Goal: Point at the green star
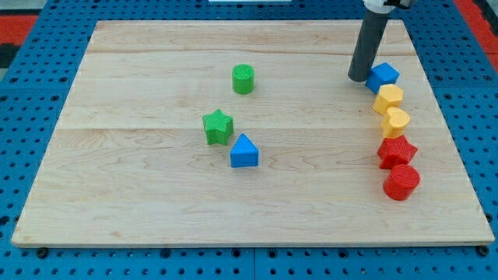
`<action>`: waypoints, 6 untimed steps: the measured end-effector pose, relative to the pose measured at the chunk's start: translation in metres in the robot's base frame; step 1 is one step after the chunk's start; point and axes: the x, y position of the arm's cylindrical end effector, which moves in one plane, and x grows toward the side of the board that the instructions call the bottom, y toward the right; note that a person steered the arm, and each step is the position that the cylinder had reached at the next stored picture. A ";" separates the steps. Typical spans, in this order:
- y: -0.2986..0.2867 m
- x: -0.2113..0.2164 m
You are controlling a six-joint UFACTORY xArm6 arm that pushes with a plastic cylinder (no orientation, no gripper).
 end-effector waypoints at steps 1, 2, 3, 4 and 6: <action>-0.001 -0.002; -0.002 -0.012; -0.002 -0.021; -0.042 -0.022; -0.081 0.038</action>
